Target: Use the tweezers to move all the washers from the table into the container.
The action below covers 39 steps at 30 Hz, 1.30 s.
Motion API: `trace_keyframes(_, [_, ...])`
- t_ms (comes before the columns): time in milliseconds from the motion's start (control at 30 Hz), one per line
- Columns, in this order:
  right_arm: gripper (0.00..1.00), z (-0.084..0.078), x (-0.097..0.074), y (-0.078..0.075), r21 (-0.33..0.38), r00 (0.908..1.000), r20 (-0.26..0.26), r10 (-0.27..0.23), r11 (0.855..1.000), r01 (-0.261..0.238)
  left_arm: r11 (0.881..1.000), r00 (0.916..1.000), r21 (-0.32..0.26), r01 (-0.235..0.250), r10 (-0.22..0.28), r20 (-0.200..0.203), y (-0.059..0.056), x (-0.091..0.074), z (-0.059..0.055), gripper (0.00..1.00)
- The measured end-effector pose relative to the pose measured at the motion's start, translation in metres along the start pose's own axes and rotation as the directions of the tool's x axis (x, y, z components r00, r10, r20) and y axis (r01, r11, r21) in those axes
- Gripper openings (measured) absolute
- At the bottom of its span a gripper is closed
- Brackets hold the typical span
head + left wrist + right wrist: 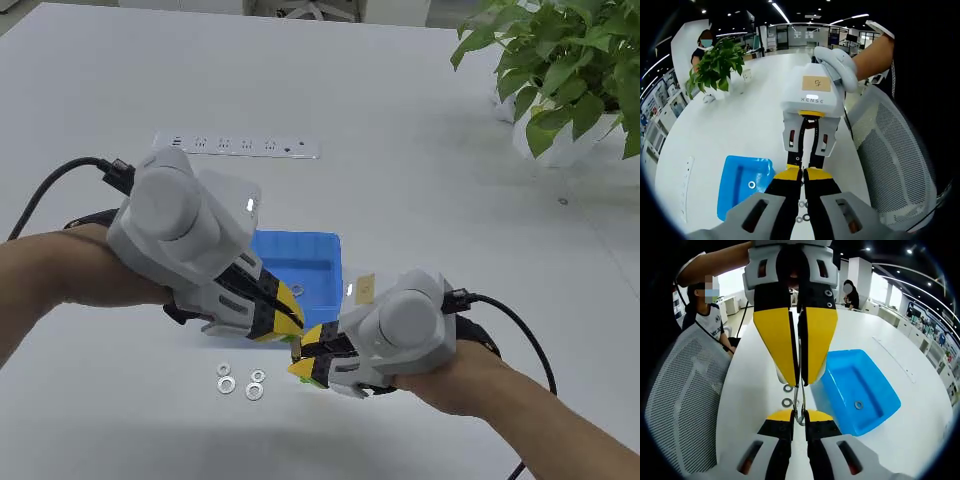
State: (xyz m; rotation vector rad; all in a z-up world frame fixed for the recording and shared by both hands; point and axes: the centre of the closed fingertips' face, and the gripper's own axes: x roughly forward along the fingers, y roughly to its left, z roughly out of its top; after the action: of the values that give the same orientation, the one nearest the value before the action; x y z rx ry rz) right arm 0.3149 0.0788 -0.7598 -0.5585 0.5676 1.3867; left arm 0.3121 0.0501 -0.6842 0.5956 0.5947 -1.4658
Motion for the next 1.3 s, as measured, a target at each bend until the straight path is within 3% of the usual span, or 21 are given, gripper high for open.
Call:
trace_keyframes(667, [0.10,0.024,-0.007,-0.036,-0.038,0.9998,0.014,-0.013,0.999,0.014,0.999,0.9989,0.020,-0.047,0.047,0.004,0.034,-0.020,0.012,0.06])
trace_keyframes(1033, [0.10,0.030,-0.004,-0.064,-0.061,0.9997,0.014,-0.021,0.998,0.022,0.997,0.9976,0.026,-0.070,0.070,0.003,0.059,-0.023,0.011,0.06])
trace_keyframes(1300, [0.10,0.024,0.005,-0.076,-0.060,0.9999,0.005,-0.014,0.998,0.015,0.997,0.9975,0.021,-0.071,0.071,-0.005,0.073,-0.017,0.003,0.06])
